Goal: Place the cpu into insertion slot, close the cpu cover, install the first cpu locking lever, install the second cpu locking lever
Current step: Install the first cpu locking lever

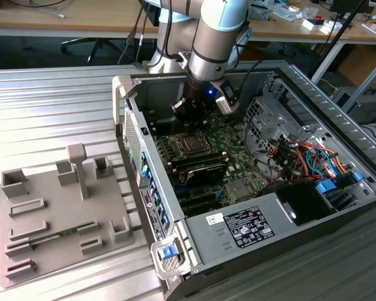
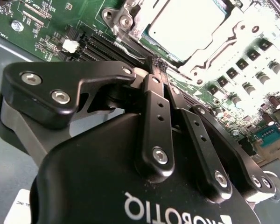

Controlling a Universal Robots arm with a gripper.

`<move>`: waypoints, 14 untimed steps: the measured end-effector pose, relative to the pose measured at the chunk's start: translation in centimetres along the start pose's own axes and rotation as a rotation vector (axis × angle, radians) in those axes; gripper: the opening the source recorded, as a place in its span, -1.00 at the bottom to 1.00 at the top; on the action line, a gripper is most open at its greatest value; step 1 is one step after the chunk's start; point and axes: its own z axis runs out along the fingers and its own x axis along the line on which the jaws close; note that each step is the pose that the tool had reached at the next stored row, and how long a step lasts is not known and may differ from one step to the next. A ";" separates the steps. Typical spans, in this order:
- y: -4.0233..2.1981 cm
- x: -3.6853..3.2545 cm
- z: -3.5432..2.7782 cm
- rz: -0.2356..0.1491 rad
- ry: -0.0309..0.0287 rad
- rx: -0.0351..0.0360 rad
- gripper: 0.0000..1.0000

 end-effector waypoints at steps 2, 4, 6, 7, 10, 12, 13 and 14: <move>-0.01 -0.13 0.04 0.000 0.0001 0.0000 -0.79; -0.02 -0.24 0.08 0.000 0.0002 0.0000 -0.79; -0.03 -0.37 0.12 0.000 0.0004 -0.0001 -0.79; -0.04 -0.45 0.13 0.000 0.0004 0.0000 -0.79; -0.06 -0.68 0.18 0.000 0.0005 0.0000 -0.79; -0.07 -0.78 0.21 0.000 0.0006 -0.0001 -0.79; -0.08 -0.81 0.21 0.000 0.0006 0.0000 -0.79; -0.08 -0.83 0.22 0.000 0.0005 -0.0001 -0.79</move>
